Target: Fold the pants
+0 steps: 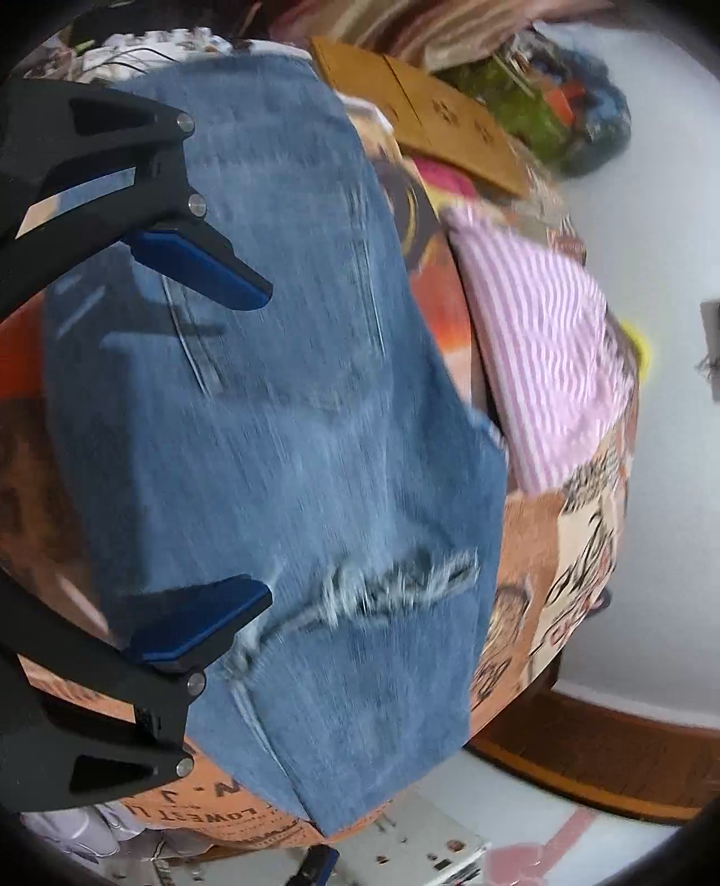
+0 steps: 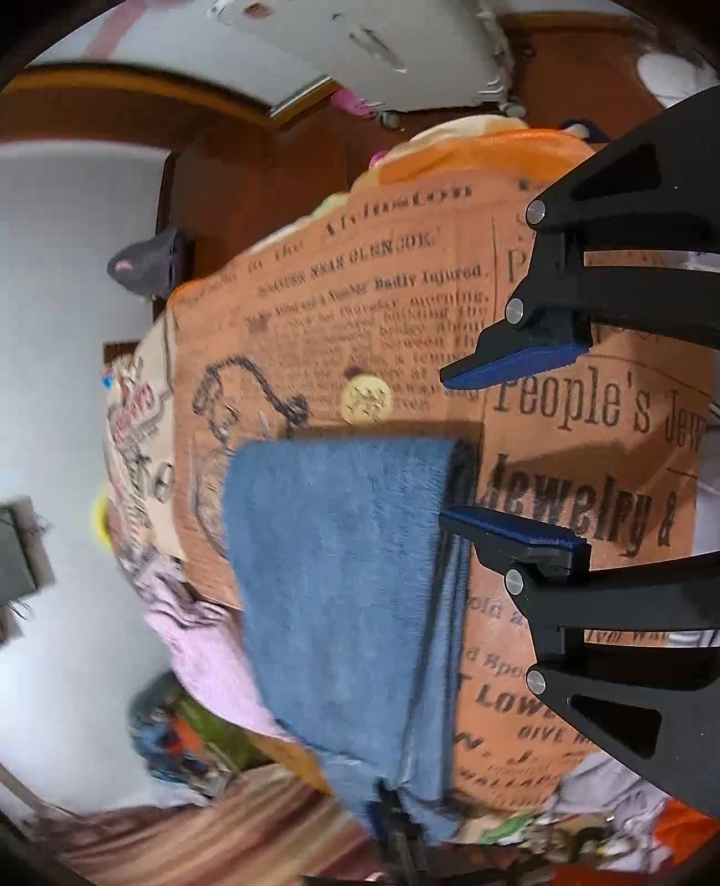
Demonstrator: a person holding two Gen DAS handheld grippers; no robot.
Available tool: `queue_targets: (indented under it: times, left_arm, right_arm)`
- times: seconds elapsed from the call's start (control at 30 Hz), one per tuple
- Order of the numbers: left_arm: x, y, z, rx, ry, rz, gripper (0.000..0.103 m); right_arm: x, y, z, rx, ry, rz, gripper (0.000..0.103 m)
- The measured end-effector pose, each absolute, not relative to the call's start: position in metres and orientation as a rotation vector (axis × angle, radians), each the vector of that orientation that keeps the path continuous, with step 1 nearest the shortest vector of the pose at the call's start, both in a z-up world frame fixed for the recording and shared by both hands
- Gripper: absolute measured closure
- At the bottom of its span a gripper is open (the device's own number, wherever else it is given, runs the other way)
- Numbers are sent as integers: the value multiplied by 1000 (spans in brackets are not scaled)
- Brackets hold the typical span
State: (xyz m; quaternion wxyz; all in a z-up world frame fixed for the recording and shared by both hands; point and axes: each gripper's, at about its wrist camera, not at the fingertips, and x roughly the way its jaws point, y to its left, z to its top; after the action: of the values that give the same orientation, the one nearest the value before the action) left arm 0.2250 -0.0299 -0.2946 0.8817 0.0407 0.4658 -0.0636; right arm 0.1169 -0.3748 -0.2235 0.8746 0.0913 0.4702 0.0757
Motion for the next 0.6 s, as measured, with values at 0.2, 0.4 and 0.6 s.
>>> queue_targets:
  times: [0.2,0.4,0.6]
  left_arm:
    - [190,37,-268,-22,898,-23,4]
    - [153,110,-271,-203,884,58,4]
    - [132,138,-297,-307,920,18,4]
  right_arm:
    - [126,-347,-184,172,864,220,61]
    - [144,-274,-168,124,815,387,61]
    - [154,-201,-184,56,857,509,61]
